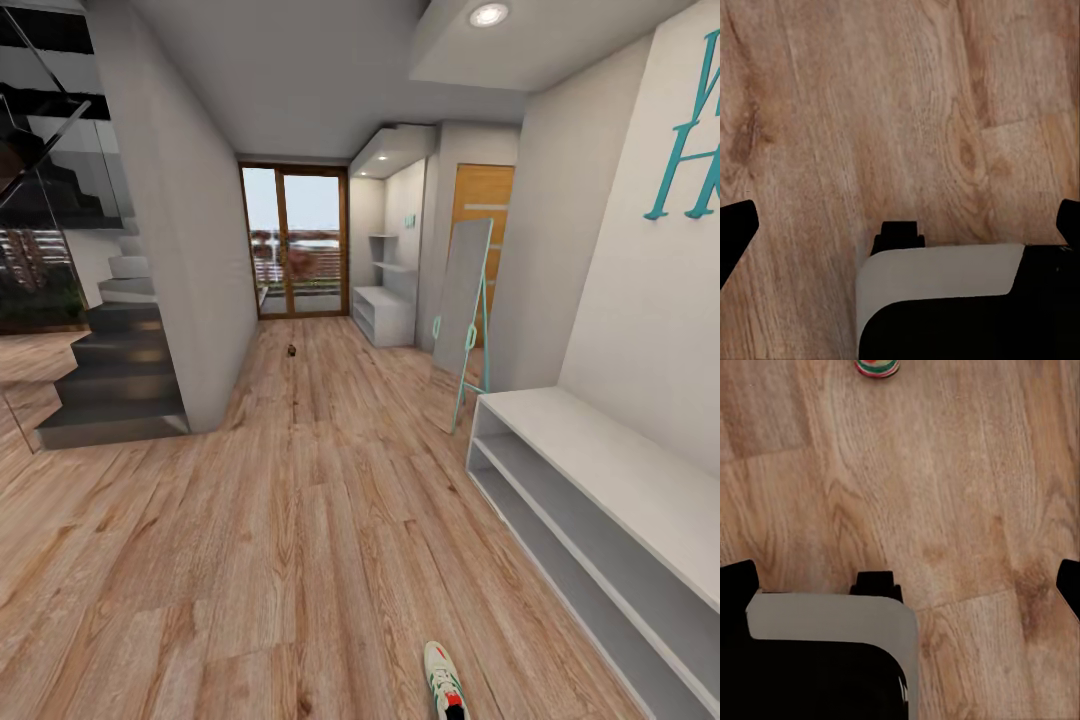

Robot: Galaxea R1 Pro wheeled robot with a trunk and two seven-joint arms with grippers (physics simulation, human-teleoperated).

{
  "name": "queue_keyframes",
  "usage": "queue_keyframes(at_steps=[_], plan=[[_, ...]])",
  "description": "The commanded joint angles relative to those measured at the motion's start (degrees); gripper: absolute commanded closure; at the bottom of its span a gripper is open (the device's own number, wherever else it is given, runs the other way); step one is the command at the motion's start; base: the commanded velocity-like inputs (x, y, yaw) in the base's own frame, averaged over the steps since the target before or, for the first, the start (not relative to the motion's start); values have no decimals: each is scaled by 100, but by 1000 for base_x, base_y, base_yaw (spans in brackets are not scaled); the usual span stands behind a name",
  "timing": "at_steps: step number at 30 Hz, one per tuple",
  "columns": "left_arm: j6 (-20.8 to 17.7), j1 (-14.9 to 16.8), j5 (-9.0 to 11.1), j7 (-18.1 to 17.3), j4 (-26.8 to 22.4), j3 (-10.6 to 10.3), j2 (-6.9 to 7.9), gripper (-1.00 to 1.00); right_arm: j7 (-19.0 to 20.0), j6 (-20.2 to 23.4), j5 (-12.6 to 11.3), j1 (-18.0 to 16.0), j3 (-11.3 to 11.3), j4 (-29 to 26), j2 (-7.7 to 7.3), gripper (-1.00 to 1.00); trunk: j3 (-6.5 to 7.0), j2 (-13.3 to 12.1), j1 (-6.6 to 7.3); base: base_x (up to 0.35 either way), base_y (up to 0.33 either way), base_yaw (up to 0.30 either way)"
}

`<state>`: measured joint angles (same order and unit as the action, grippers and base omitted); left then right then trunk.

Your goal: Pick up the two gym shoes and the two sandals from the corridor floor and place them onto the hallstand (shoe rack) in the corridor, making sure they are on the rack and not on the floor. Arrange them so the two gym shoes are next to each other and the two sandals are next to each other.

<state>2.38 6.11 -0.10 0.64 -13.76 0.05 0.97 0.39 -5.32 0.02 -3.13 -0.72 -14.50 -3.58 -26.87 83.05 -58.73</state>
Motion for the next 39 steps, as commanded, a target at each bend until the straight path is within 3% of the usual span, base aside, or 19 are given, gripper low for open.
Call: queue_keyframes(at_steps=[1,2,9,10,19,27,39], plan=[[53,37,4,7,-29,1,2,-100,10,-53,1,-3,-7,-29,0,-100,-6,3,0,0,0,0],[579,534,7,7,-963,1,3,-100,14,-1016,2,-3,-7,-1930,-1,-100,-6,3,0,0,0,0],[738,646,26,7,-969,16,10,-100,22,-1036,6,-3,-7,-2361,-21,-100,-6,3,0,0,0,0],[963,647,46,7,-965,63,9,-100,33,-1039,5,-3,-6,-2482,-32,-100,-6,3,0,0,0,0],[1278,592,47,4,-959,85,14,-100,39,-1041,15,-4,27,-2445,-34,-100,-6,3,0,0,0,0],[1323,589,53,6,-953,92,10,-100,36,-1041,11,-3,31,-2435,-32,-100,-6,3,0,141,-90,17],[1326,593,61,7,-961,100,9,-100,31,-1041,7,-3,11,-2434,-29,-100,-6,3,0,275,-211,243]])
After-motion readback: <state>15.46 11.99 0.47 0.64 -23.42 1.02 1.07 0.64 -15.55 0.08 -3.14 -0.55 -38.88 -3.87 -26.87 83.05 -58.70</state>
